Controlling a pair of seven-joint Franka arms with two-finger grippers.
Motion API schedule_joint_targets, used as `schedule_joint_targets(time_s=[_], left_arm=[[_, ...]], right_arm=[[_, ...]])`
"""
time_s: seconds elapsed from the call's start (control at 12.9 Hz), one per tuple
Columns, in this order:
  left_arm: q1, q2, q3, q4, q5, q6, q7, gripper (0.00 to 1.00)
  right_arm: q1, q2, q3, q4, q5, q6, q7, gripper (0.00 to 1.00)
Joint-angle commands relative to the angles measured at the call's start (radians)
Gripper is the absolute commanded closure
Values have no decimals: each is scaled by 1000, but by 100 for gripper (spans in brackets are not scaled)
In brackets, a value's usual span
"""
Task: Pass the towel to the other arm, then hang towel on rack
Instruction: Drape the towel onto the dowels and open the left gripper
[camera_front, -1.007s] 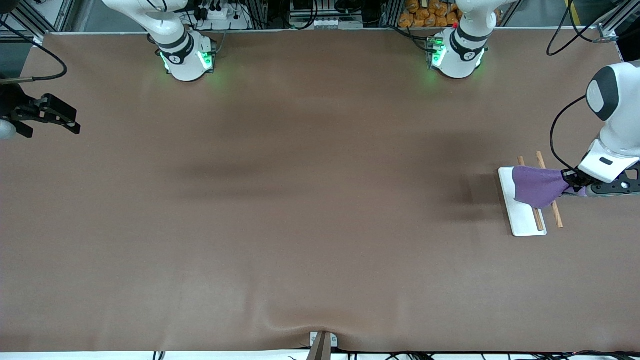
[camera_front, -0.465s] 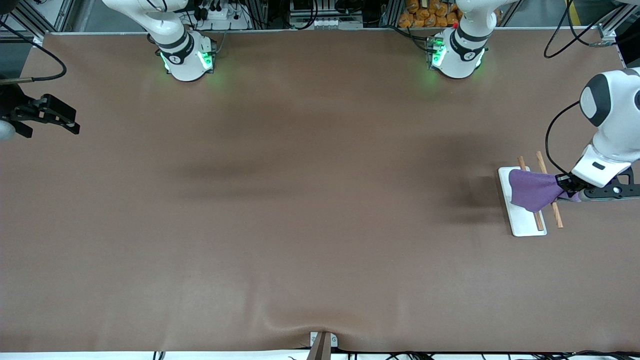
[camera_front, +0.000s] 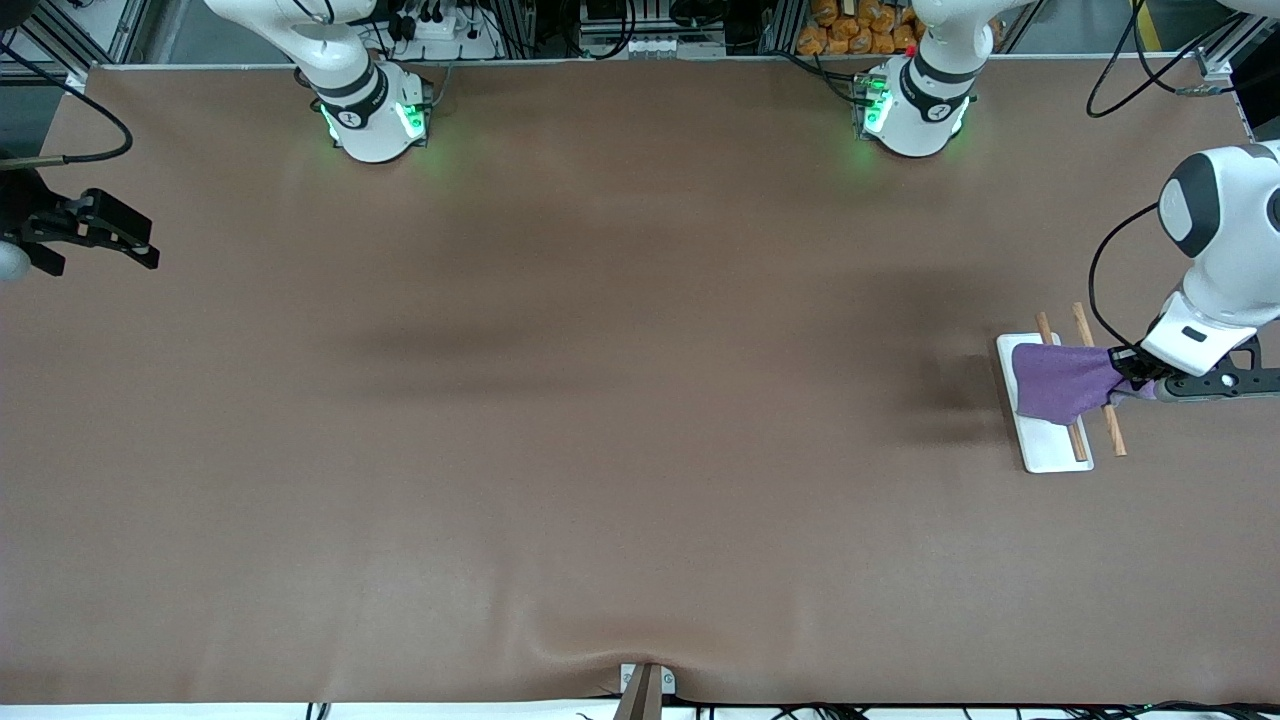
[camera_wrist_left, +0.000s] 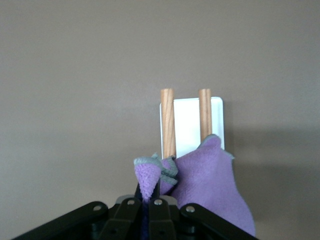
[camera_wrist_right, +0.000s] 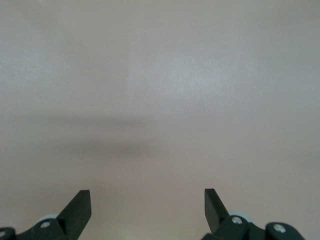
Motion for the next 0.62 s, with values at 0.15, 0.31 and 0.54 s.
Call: schedule_joint_targets(time_s=[0.15,0.31,0.54], left_arm=[[63,12,-7,-24,22,19,40,100],[72,23,-9,-26,19,19,42,100],[84,37,-9,-26,11,19,42,100]], right_arm=[[-3,12,-1,24,-5,-17,7,0],[-3,10,-1,24,-5,-19,7,0],[-5,10,-2,23,-5,-19,7,0]])
